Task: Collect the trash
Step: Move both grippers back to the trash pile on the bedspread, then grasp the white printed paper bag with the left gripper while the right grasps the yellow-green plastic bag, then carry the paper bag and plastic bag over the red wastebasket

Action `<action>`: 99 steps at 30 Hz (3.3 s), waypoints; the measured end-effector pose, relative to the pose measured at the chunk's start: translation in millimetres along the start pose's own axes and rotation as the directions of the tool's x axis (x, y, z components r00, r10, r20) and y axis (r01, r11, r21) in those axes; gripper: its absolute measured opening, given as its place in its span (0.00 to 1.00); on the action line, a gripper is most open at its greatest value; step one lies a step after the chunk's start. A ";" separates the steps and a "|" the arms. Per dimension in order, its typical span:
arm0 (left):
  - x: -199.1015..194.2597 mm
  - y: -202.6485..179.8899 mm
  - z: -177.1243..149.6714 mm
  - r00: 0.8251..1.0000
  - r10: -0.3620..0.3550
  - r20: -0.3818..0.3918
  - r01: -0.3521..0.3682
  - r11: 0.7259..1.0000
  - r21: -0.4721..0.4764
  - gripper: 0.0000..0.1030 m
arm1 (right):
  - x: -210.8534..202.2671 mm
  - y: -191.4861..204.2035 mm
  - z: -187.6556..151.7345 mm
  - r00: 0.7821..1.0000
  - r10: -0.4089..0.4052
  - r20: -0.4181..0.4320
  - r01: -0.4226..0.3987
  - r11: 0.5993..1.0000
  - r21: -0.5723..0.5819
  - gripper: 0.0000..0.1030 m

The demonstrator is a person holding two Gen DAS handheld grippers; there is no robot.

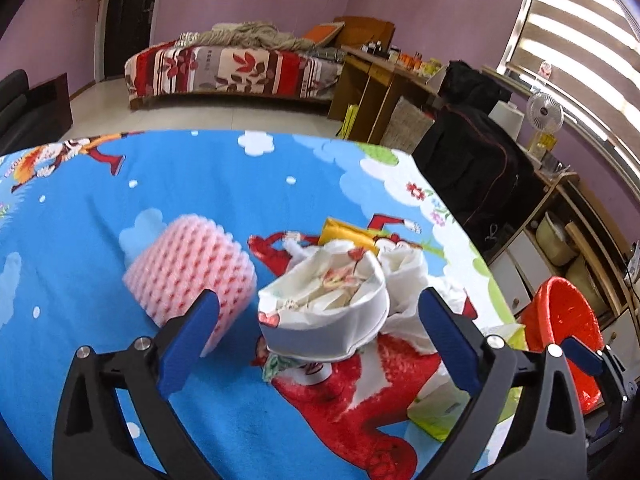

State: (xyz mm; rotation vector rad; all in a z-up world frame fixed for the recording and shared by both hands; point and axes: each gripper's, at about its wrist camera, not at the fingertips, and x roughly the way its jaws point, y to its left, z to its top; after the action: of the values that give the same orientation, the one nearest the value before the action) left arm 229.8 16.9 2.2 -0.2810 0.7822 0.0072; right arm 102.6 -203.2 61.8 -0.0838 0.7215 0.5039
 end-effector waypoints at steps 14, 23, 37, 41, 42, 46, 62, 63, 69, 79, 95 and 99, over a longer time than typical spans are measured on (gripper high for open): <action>22.5 5.2 -6.5 0.997 -0.037 -0.073 0.036 0.999 -0.016 0.66 | 40.9 -2.3 -13.0 0.996 -0.002 -0.087 0.003 1.000 0.007 0.74; 20.8 -4.5 -6.4 0.998 -0.014 -0.056 0.016 1.000 0.022 0.70 | 42.9 -2.6 -15.4 0.994 0.024 -0.105 -0.023 1.000 0.003 0.56; 20.3 -5.1 -1.4 0.997 -0.038 -0.060 0.038 0.999 0.004 0.63 | 38.1 -4.4 -15.1 0.995 0.027 -0.098 -0.027 1.000 0.005 0.46; 19.3 -16.3 -5.6 0.995 -0.069 -0.078 0.072 0.997 0.037 0.62 | 30.1 -7.4 -15.5 0.996 0.017 -0.085 -0.017 1.000 0.010 0.45; 18.5 -20.8 -7.3 0.994 -0.077 -0.082 0.081 0.996 0.048 0.62 | 27.6 -8.7 -16.1 0.997 0.014 -0.082 -0.013 1.000 0.011 0.45; 17.3 -35.5 -12.5 0.987 -0.125 -0.103 0.132 0.989 0.063 0.61 | 18.7 -16.0 -18.2 0.998 0.001 -0.070 0.001 1.000 0.026 0.45; 21.7 -100.7 -47.9 0.945 -0.254 -0.206 0.287 0.946 0.151 0.61 | -31.8 -53.3 -29.9 0.996 -0.082 -0.019 0.083 0.994 0.067 0.45; 22.5 -102.4 -49.8 0.943 -0.257 -0.211 0.292 0.944 0.153 0.61 | -36.2 -55.2 -31.1 0.996 -0.088 -0.014 0.089 0.994 0.068 0.45; 18.6 -115.5 -59.0 0.933 -0.276 -0.231 0.319 0.931 0.179 0.61 | -60.8 -71.2 -33.3 0.994 -0.113 0.013 0.111 0.989 0.097 0.45; -6.6 -143.7 -59.6 0.942 -0.273 -0.194 0.317 0.912 0.260 0.61 | -85.2 -97.2 -39.0 0.987 -0.156 0.039 0.148 0.977 0.156 0.45; -20.1 -201.6 -62.6 0.937 -0.298 -0.180 0.345 0.867 0.359 0.62 | -110.1 -133.6 -45.1 0.967 -0.247 0.062 0.230 0.950 0.210 0.45; -19.5 -216.8 -64.9 0.934 -0.304 -0.186 0.354 0.854 0.381 0.62 | -115.4 -144.7 -49.7 0.958 -0.283 0.058 0.263 0.938 0.224 0.45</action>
State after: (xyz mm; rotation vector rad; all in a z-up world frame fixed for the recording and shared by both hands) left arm 194.8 -206.4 25.7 -0.0112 0.8254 -0.5008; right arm 66.5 -389.9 85.4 0.0401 0.6603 0.1603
